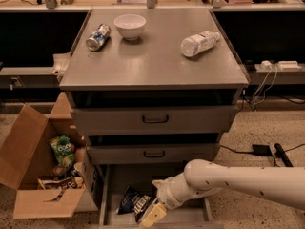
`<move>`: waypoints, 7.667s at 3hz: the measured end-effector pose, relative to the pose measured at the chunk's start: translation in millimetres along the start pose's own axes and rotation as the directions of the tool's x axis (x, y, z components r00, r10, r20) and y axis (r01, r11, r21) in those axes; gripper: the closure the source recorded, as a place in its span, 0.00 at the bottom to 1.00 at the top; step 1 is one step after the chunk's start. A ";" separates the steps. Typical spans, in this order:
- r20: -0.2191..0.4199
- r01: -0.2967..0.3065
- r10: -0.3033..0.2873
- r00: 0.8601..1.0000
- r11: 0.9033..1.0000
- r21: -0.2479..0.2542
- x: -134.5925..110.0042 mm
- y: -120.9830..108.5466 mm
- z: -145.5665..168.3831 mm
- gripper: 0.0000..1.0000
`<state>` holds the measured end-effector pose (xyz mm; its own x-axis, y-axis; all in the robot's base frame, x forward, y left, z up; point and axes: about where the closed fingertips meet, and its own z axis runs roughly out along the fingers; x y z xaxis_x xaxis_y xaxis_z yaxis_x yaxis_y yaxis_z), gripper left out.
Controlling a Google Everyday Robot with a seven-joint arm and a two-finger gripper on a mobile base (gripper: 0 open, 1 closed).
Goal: Pick blue chip bag from bottom drawer and place on counter
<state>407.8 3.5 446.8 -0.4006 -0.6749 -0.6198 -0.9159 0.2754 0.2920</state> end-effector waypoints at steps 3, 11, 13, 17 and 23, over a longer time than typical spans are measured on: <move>-0.070 0.008 -0.008 0.998 1.000 0.003 11.6 -73.0 111.5 0.00; -0.086 -0.214 0.225 0.971 0.969 0.124 90.2 -164.0 216.3 0.00; -0.075 -0.222 0.232 0.970 0.968 0.117 97.8 -173.6 224.8 0.18; 0.213 -0.088 0.087 0.973 0.996 -0.006 75.8 -146.6 174.3 1.00; 0.530 0.455 -0.432 0.730 0.885 0.095 -36.8 -26.3 -92.7 1.00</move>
Offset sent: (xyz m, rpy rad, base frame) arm 0.0698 0.0458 -0.1476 -0.0924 0.0097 0.0370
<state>449.1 -42.4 529.4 0.0894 -0.2486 -0.9645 -0.9957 0.0019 -0.0928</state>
